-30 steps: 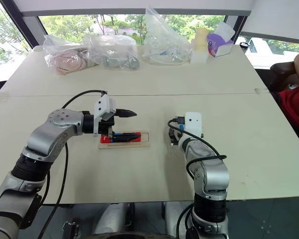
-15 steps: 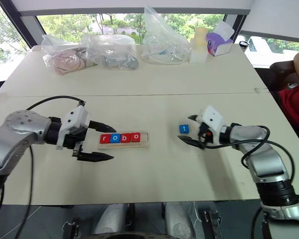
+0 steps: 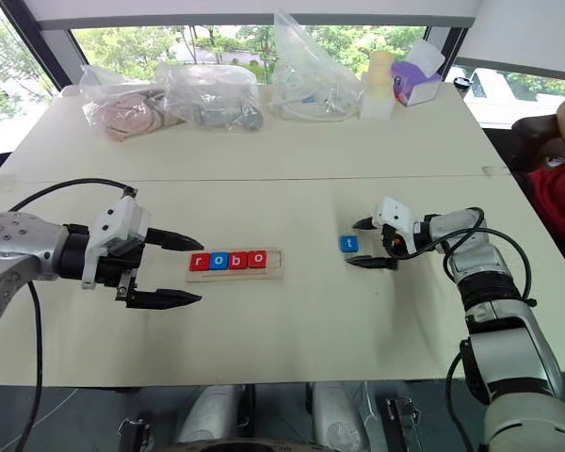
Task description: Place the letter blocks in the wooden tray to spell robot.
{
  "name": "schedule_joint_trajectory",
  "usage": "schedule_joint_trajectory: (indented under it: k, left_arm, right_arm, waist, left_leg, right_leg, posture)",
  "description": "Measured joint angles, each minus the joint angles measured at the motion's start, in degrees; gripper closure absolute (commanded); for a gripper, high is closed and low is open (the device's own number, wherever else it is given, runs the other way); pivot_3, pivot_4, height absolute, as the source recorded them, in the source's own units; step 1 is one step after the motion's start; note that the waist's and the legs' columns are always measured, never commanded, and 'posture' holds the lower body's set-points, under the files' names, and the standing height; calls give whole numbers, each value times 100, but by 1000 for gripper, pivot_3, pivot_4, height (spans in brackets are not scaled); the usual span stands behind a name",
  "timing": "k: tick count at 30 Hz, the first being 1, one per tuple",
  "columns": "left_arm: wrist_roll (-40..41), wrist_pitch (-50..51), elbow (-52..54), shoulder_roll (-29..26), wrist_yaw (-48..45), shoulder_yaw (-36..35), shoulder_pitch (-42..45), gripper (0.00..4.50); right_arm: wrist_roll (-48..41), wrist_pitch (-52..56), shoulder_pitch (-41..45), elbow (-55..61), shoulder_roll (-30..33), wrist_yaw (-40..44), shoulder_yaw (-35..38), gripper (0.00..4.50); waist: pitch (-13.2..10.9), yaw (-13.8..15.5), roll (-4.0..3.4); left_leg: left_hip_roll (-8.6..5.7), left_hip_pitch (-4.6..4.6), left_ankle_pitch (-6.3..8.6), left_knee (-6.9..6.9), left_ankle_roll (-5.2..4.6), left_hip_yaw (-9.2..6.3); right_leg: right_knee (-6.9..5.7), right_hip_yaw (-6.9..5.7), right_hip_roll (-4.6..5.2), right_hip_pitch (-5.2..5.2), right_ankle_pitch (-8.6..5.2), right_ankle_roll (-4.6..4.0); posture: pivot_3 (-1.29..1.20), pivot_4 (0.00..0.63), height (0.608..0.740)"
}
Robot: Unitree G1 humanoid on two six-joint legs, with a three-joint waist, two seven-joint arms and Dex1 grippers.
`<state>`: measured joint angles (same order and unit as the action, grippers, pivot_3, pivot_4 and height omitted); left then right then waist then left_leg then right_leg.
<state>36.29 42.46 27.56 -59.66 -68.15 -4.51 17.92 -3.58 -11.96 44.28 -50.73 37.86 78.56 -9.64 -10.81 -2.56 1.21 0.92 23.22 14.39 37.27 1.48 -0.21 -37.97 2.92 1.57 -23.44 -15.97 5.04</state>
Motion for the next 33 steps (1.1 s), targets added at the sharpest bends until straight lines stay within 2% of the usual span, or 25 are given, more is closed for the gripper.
schedule_joint_trajectory:
  k: [3, 7, 10, 12, 15, 18, 20, 23, 27, 33]
  left_arm:
    - [69, 88, 79, -24, 79, -107, -63, 0]
    - [109, 104, 104, -106, 117, -199, -204, 0]
    - [124, 93, 104, -141, 119, -213, -285, 0]
    - [120, 65, 68, -161, 108, -220, -340, 0]
    - [101, 21, -30, -168, 79, -249, -441, 0]
    - [98, -41, -367, -114, 74, -382, -711, 0]
    - [52, -83, -570, -87, 68, -388, -890, 0]
    - [7, -170, -637, -81, 73, -387, -1080, 0]
    - [34, -162, -458, 39, 222, -388, -1130, 0]
    - [144, -18, -152, 141, 496, -404, -1209, 0]
  right_arm:
    - [52, -275, 204, -507, -124, 146, -6, 1379]
    - [73, -426, 316, -800, -203, 177, 24, 3378]
    - [87, -391, 316, -822, -245, 170, 99, 3385]
    - [11, 54, 268, -547, -342, 31, 197, 3385]
    - [-205, 1042, 55, 716, -510, -184, 263, 3385]
    - [-591, 2041, -577, 2848, -578, -212, 158, 3385]
    - [-613, 2437, -871, 3738, -673, -362, -80, 3385]
    - [-382, 2820, -1164, 4487, -830, -717, -542, 3385]
    - [-212, 3242, -1274, 4971, -1009, -1043, -994, 3385]
    - [-5, 3389, -1168, 4930, -902, -1218, -1075, 3385]
  waist:
    - [0, -7, 0]
    - [0, -11, 0]
    - [0, -12, 0]
    - [-1, -26, -2]
    - [-6, -35, -10]
    - [-6, 11, -11]
    - [-6, 14, -11]
    - [-6, 17, -11]
    - [-5, 21, -10]
    - [-5, 18, -9]
  left_leg:
    - [0, -11, 0, 2, 1, 2]
    - [1, -35, -1, 0, 2, 3]
    - [1, -51, -1, -1, 2, 6]
    - [1, -59, -1, -5, 2, 9]
    - [2, -57, -1, -13, 2, 5]
    - [5, -52, 0, -24, 2, -8]
    - [5, -35, 0, -22, 2, -10]
    - [1, -16, 0, -12, 2, -7]
    - [0, -3, 0, 1, 3, -5]
    - [0, -4, 0, -1, 3, -6]
  right_leg:
    - [0, 0, 0, 11, 0, 0]
    - [-3, 2, 1, 32, 0, -1]
    - [-3, 3, 1, 45, 0, -2]
    - [-3, 7, 1, 49, 0, -3]
    - [-12, 7, 1, 41, -1, -3]
    - [-12, 2, 3, 36, -7, -12]
    - [-12, -1, 4, 19, -8, -13]
    - [-12, -4, 10, 6, -7, -12]
    - [-11, -5, 13, -1, -7, -13]
    - [-11, -6, 11, -2, -7, -12]
  posture:
    - [0, 150, 735]
    - [0, 150, 735]
    - [0, 150, 735]
    - [0, 150, 735]
    - [0, 150, 735]
    - [0, 150, 735]
    - [0, 150, 735]
    - [0, 150, 735]
    - [0, 150, 735]
    - [0, 150, 735]
